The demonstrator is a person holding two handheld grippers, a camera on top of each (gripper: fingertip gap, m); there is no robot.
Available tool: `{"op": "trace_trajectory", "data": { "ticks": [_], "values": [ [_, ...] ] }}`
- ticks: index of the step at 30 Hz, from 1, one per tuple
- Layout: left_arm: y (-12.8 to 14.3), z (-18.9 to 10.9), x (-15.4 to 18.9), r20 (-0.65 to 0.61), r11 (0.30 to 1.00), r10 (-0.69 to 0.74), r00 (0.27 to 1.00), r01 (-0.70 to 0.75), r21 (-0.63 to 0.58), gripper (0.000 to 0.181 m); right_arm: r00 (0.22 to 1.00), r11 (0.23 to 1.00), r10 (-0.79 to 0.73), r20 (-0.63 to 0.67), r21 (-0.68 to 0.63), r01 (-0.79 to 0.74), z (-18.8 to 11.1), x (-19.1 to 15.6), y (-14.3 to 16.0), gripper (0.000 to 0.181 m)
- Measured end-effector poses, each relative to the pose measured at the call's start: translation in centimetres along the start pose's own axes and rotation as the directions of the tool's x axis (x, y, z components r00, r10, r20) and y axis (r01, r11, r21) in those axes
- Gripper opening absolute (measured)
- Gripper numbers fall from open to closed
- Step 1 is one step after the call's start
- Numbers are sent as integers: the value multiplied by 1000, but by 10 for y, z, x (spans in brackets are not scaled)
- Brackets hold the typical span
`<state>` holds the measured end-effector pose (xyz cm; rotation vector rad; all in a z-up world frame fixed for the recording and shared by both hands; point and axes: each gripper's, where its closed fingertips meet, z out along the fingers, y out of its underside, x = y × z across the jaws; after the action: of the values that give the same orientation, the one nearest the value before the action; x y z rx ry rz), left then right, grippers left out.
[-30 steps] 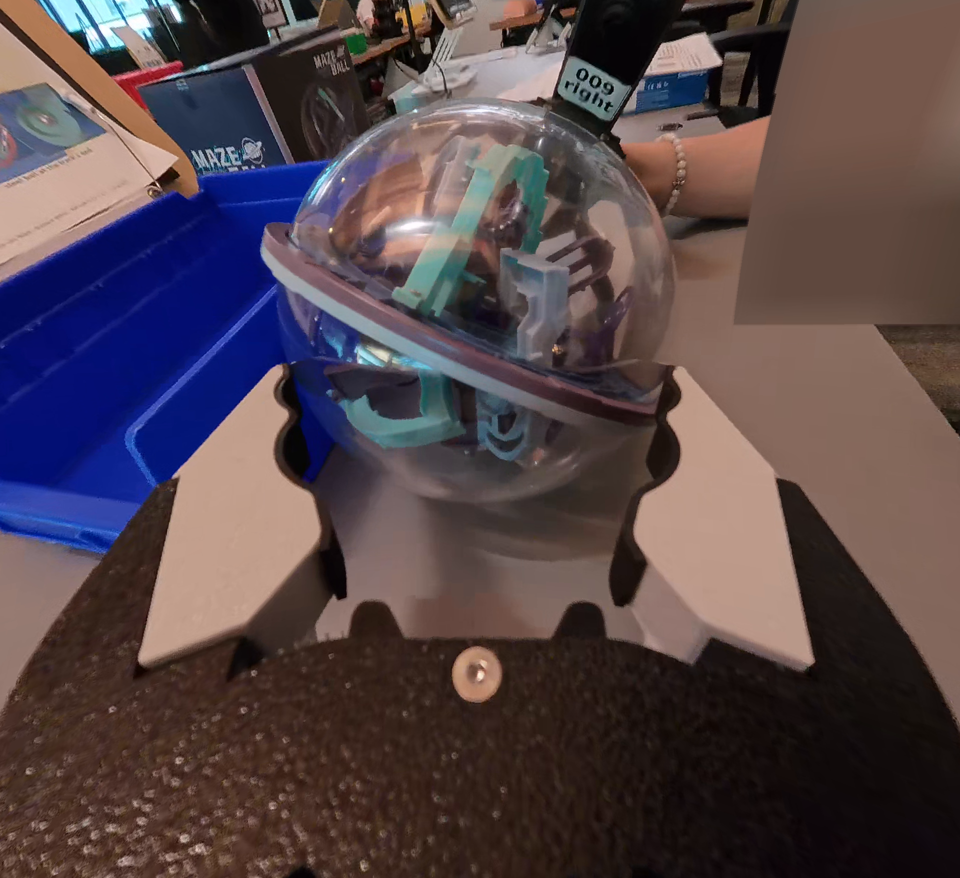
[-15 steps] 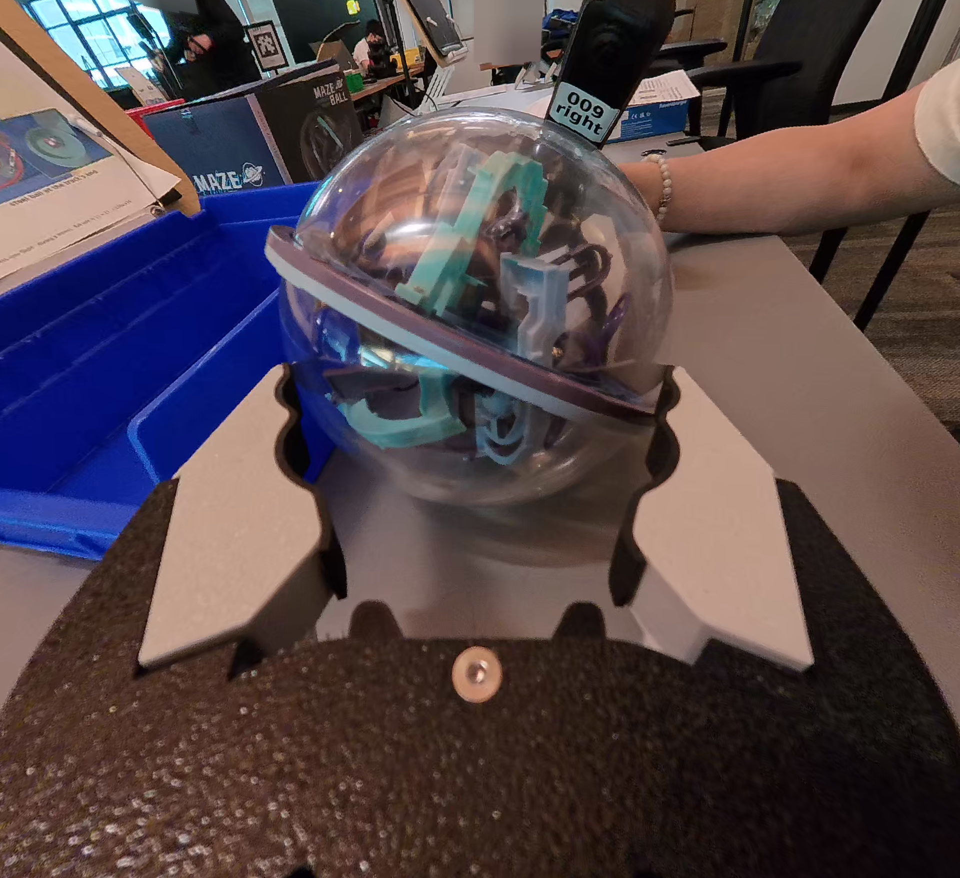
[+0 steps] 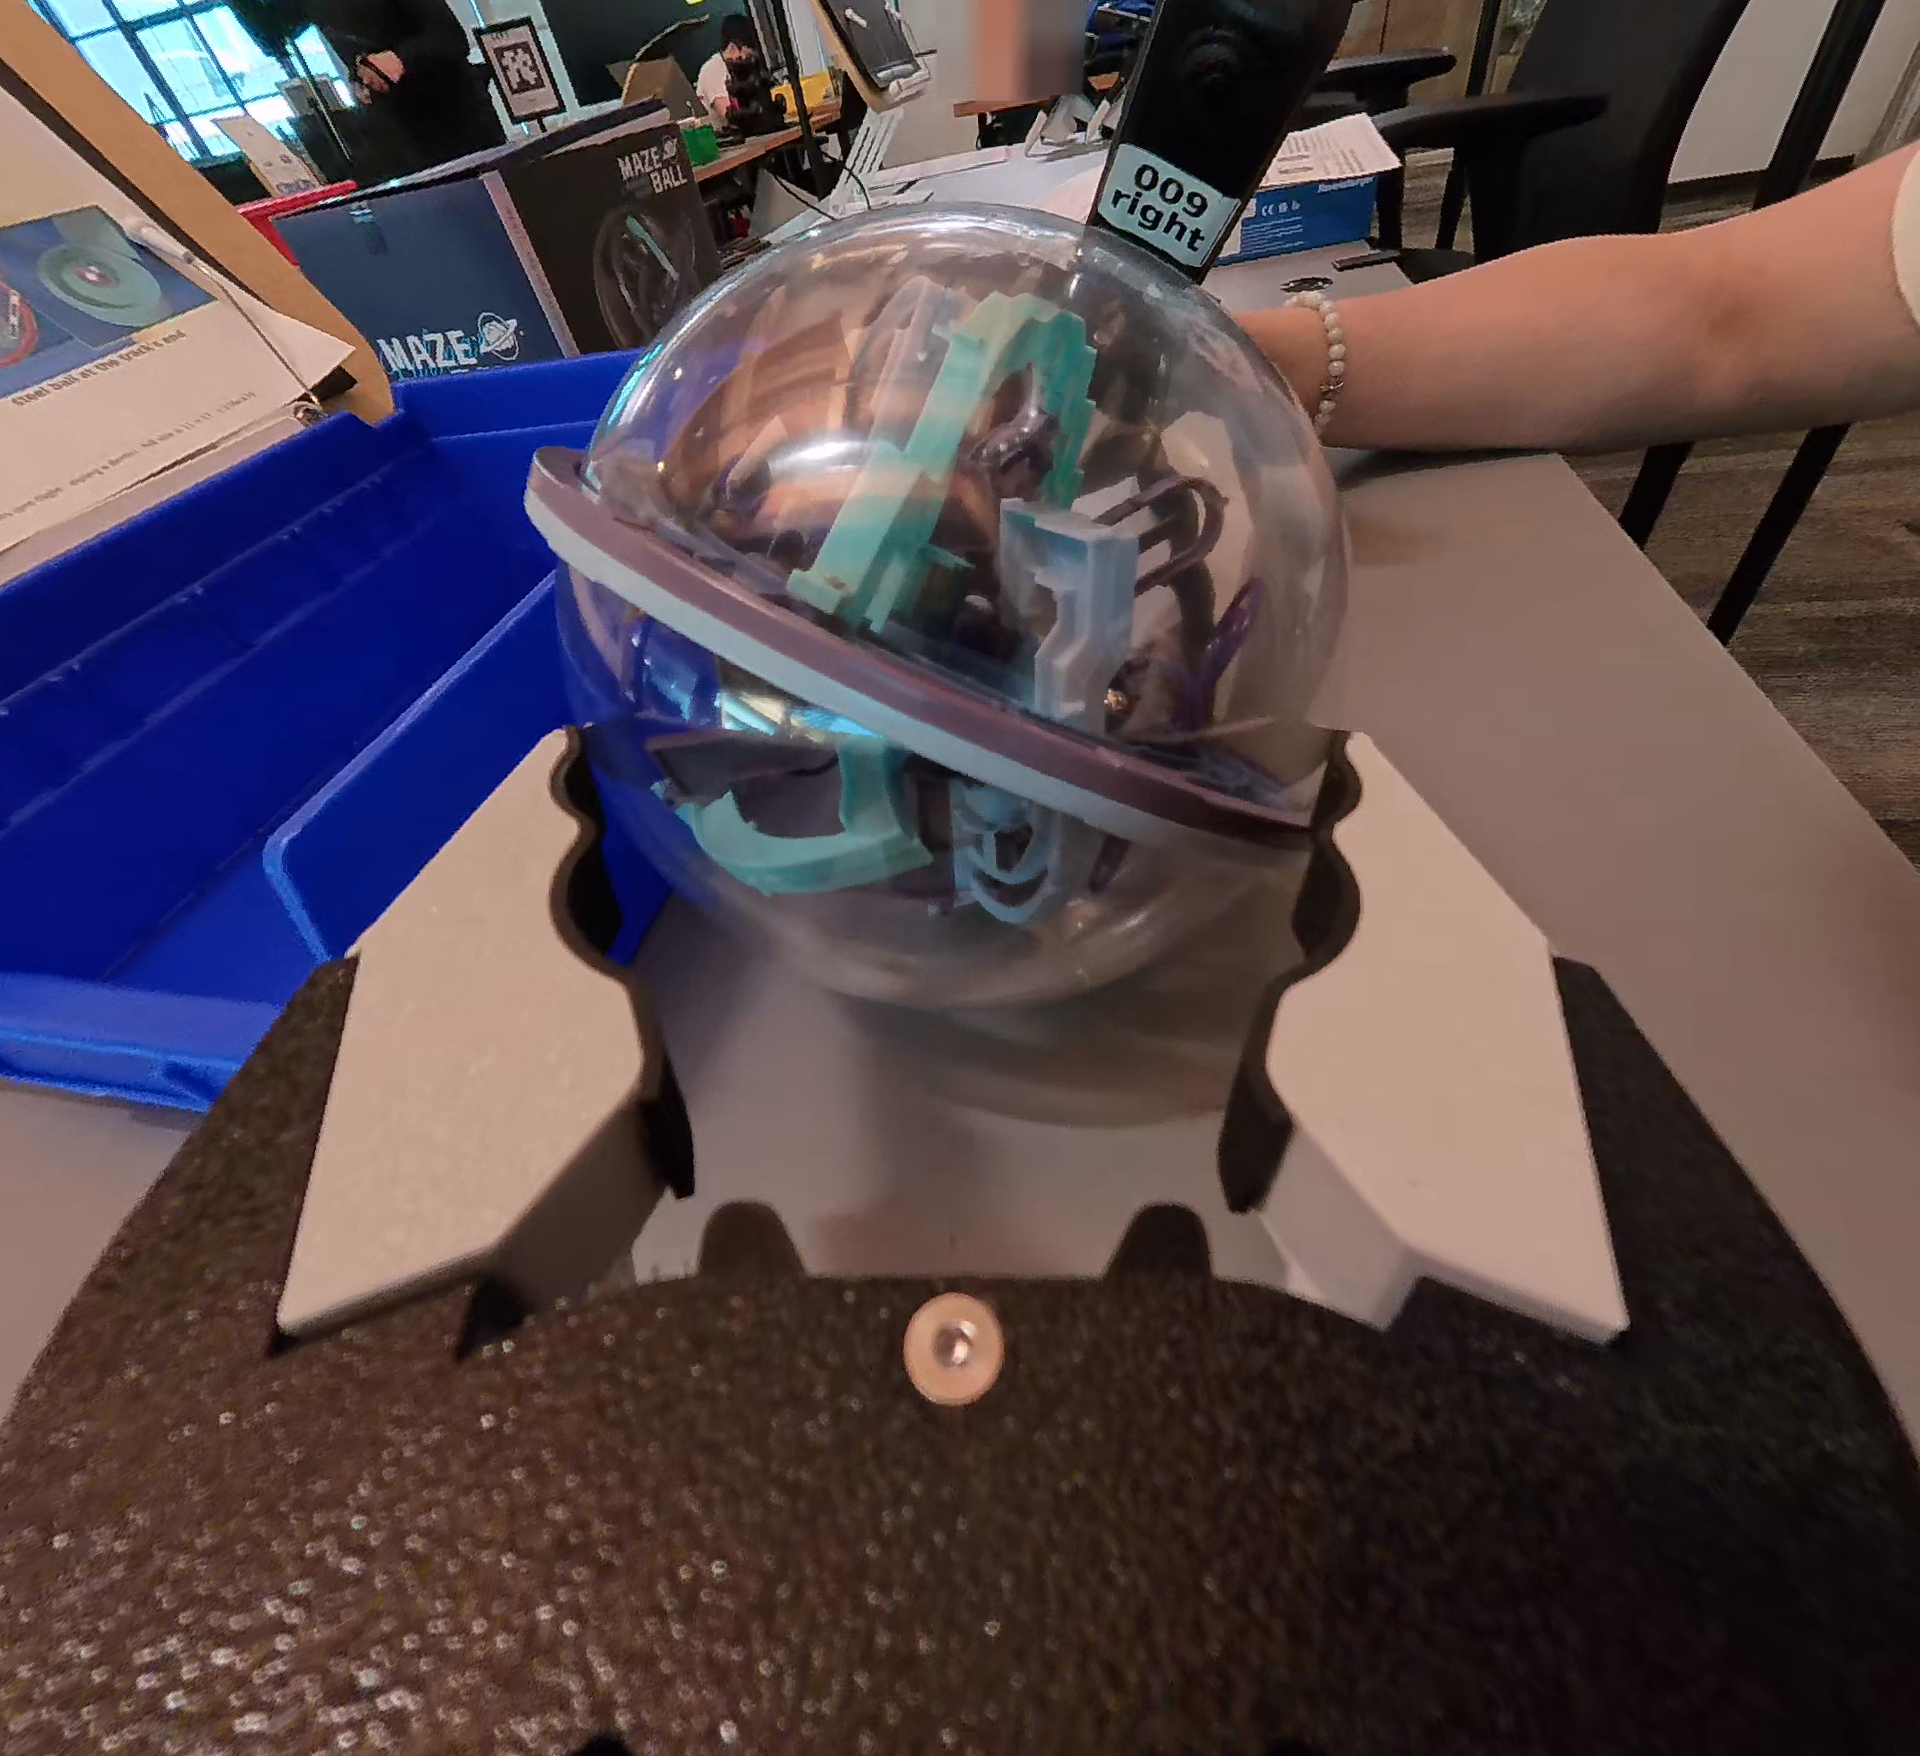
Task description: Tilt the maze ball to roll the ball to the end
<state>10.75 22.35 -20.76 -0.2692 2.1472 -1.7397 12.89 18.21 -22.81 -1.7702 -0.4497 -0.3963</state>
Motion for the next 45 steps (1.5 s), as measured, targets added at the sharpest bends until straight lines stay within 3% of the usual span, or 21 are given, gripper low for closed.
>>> {"op": "trace_trajectory", "data": {
  "ticks": [17, 24, 30, 37, 40, 45],
  "values": [
    [1, 2, -4, 27, 999, -11, 1000, 13, -52, 131, 1000, 999, 24, -16, -21, -25, 1, 3, 3, 140],
    [14, 11, -5, 54, 991, -74, 996, 80, -107, 130, 989, 995, -82, -125, 44, 89, 5, 7, -28, 154],
    [11, 12, -3, 27, 975, -206, 978, 208, -83, 131, 995, 993, 42, -92, 117, -31, 3, 8, -31, 154],
    [8, 10, -1, -5, 964, -256, 967, 255, -75, 128, 992, 988, 116, -48, 111, -110, -1, 7, -31, 152],
    [4, 7, -2, 9, 981, -185, 983, 185, -57, 125, 994, 993, 97, -48, 79, -93, -1, 6, -25, 152],
    [-18, -2, 1, 36, 1000, -19, 999, 18, 24, 119, 999, 996, -20, -50, -86, 16, -3, 5, -2, 148]
  ]
}}
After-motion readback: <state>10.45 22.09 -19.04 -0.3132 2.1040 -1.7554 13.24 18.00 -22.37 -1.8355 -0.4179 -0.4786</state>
